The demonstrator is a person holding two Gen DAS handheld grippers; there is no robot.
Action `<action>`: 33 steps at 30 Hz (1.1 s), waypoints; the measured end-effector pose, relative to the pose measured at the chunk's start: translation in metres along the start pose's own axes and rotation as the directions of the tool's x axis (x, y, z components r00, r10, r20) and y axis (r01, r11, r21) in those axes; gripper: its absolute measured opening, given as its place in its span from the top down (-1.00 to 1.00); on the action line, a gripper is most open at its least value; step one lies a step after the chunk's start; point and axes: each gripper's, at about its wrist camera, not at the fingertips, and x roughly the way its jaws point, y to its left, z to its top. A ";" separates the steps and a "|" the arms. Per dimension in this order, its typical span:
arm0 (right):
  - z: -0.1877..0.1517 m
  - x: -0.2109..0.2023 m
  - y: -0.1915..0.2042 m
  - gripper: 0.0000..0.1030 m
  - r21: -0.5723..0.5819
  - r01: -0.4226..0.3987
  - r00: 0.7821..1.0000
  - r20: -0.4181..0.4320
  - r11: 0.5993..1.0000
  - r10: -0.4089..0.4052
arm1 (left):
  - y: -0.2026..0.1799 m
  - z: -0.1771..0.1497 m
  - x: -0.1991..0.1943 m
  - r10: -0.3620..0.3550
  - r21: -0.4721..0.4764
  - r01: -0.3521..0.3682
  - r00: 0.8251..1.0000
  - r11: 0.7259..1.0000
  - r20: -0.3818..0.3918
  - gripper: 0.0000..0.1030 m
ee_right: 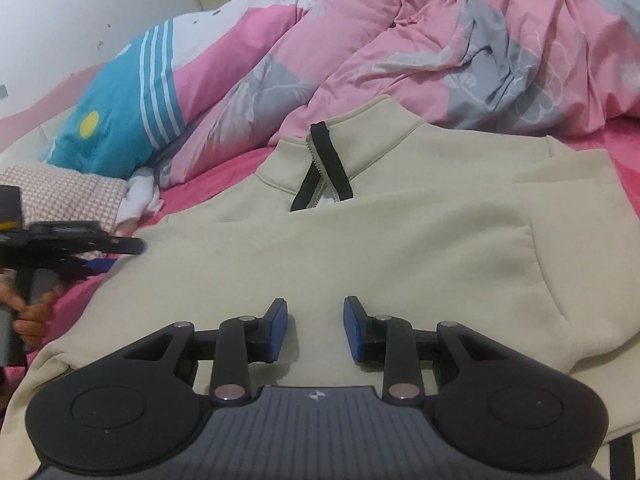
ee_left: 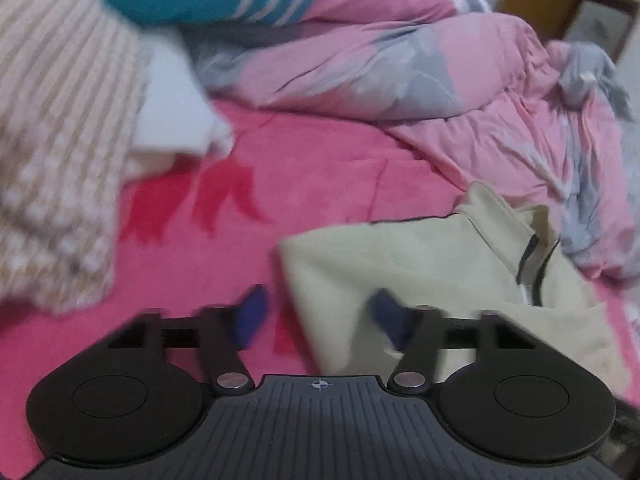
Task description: Fold clothes
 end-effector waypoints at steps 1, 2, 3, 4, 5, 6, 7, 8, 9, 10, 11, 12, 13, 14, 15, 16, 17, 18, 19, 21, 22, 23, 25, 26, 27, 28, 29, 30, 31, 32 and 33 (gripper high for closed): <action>0.000 0.000 0.000 0.38 0.001 -0.001 1.000 0.001 1.000 0.001 | -0.003 0.000 -0.002 0.012 0.025 -0.013 1.000 1.000 0.027 0.76; 0.000 0.001 0.000 0.38 0.002 -0.002 1.000 0.002 1.000 0.002 | -0.004 0.001 -0.005 0.024 0.043 -0.026 0.998 0.999 0.066 0.81; 0.000 0.001 0.001 0.38 0.003 -0.003 1.000 0.003 1.000 0.003 | -0.005 0.001 -0.008 0.034 0.060 -0.041 0.994 0.997 0.104 0.84; 0.001 0.002 0.001 0.38 0.004 -0.005 1.000 0.003 1.000 0.005 | -0.006 0.001 -0.010 0.045 0.080 -0.057 0.989 0.995 0.139 0.84; 0.001 0.002 0.001 0.38 0.005 -0.006 1.000 0.004 1.000 0.006 | -0.005 0.000 -0.008 0.055 0.097 -0.070 0.986 0.993 0.157 0.84; 0.001 0.002 0.000 0.38 0.009 -0.009 1.000 0.005 1.000 0.009 | -0.002 0.000 -0.002 0.063 0.101 -0.078 0.987 0.992 0.147 0.84; 0.001 0.002 0.000 0.38 0.013 -0.011 1.000 0.005 1.000 0.011 | 0.001 -0.001 0.007 0.074 0.100 -0.086 0.990 0.991 0.122 0.82; 0.001 0.002 -0.001 0.38 0.014 -0.012 1.000 0.005 1.000 0.012 | 0.003 -0.003 0.013 0.077 0.098 -0.088 0.991 0.991 0.111 0.82; 0.001 0.002 -0.001 0.38 0.015 -0.013 1.000 0.005 1.000 0.012 | 0.005 -0.003 0.014 0.069 0.090 -0.080 0.991 0.993 0.118 0.81; 0.001 0.002 -0.001 0.38 0.015 -0.012 1.000 0.006 1.000 0.012 | 0.007 -0.001 0.012 0.058 0.075 -0.068 0.990 0.995 0.129 0.77; 0.000 0.001 -0.001 0.38 0.017 -0.014 1.000 0.007 1.000 0.014 | 0.009 0.001 0.008 0.058 0.056 -0.067 0.988 0.996 0.145 0.76; 0.000 0.001 -0.002 0.38 0.019 -0.016 1.000 0.007 1.000 0.016 | 0.011 0.004 0.003 0.071 0.032 -0.077 0.983 0.997 0.167 0.62; 0.000 0.001 -0.002 0.38 0.022 -0.019 1.000 0.008 1.000 0.018 | 0.013 0.007 -0.002 0.084 0.007 -0.087 0.979 0.996 0.188 0.45; 0.000 0.001 -0.003 0.38 0.025 -0.021 1.000 0.009 0.999 0.021 | 0.015 0.009 -0.009 0.105 -0.012 -0.105 0.972 0.994 0.212 0.37; 0.000 0.001 -0.003 0.38 0.028 -0.023 1.000 0.010 0.999 0.023 | 0.014 0.011 -0.016 0.126 -0.015 -0.126 0.965 0.992 0.229 0.28; 0.000 0.001 -0.004 0.38 0.031 -0.025 1.000 0.011 0.999 0.025 | 0.012 0.014 -0.025 0.134 -0.004 -0.137 0.962 0.991 0.236 0.27; 0.000 0.001 -0.004 0.38 0.033 -0.027 1.000 0.011 0.999 0.027 | 0.010 0.017 -0.033 0.142 0.006 -0.147 0.960 0.989 0.244 0.27; 0.000 0.001 -0.005 0.38 0.036 -0.030 0.999 0.012 0.999 0.029 | 0.005 0.018 -0.042 0.141 0.025 -0.152 0.959 0.988 0.248 0.27; 0.000 0.001 -0.005 0.38 0.041 -0.033 0.999 0.013 0.999 0.032 | -0.004 0.017 -0.051 0.127 0.063 -0.146 0.961 0.987 0.246 0.26; 0.000 0.001 -0.007 0.38 0.050 -0.040 0.999 0.015 0.998 0.039 | -0.024 0.009 -0.066 0.072 0.149 -0.106 0.973 0.983 0.219 0.25; 0.000 0.001 -0.007 0.38 0.052 -0.042 0.999 0.015 0.998 0.041 | -0.033 0.005 -0.073 0.043 0.191 -0.082 0.979 0.978 0.200 0.24; 0.000 0.001 -0.007 0.38 0.054 -0.043 0.999 0.016 0.998 0.043 | -0.042 0.000 -0.076 0.019 0.224 -0.059 0.984 0.973 0.175 0.23; 0.000 0.001 -0.007 0.38 0.057 -0.046 0.999 0.016 0.997 0.045 | -0.057 -0.015 -0.073 -0.007 0.267 -0.022 0.994 0.964 0.107 0.23; 0.000 0.001 -0.008 0.38 0.060 -0.048 0.999 0.017 0.997 0.047 | -0.061 -0.022 -0.066 -0.003 0.275 -0.014 0.998 0.961 0.061 0.23; -0.001 0.000 -0.008 0.38 0.064 -0.051 0.999 0.018 0.997 0.050 | -0.064 -0.029 -0.056 0.011 0.276 -0.015 1.000 0.961 0.018 0.23; -0.001 0.000 -0.009 0.38 0.068 -0.055 0.998 0.020 0.996 0.054 | -0.064 -0.035 -0.042 0.040 0.269 -0.033 0.999 0.963 -0.020 0.23; -0.001 0.000 -0.010 0.38 0.073 -0.059 0.998 0.020 0.996 0.057 | -0.062 -0.040 -0.028 0.067 0.266 -0.053 0.997 0.963 -0.042 0.22; -0.001 0.000 -0.010 0.38 0.076 -0.062 0.998 0.021 0.995 0.060 | -0.060 -0.042 -0.019 0.074 0.264 -0.062 0.997 0.963 -0.035 0.16; -0.001 0.000 -0.011 0.38 0.078 -0.064 0.998 0.021 0.995 0.062 | -0.058 -0.039 -0.015 0.073 0.254 -0.066 0.997 0.965 -0.019 0.15; -0.001 0.000 -0.011 0.38 0.079 -0.065 0.998 0.022 0.995 0.063 | -0.058 -0.034 -0.013 0.083 0.236 -0.077 0.996 0.969 -0.013 0.15; -0.001 0.000 -0.011 0.38 0.080 -0.066 0.998 0.023 0.995 0.064 | -0.059 -0.028 -0.011 0.097 0.223 -0.091 0.995 0.970 -0.014 0.15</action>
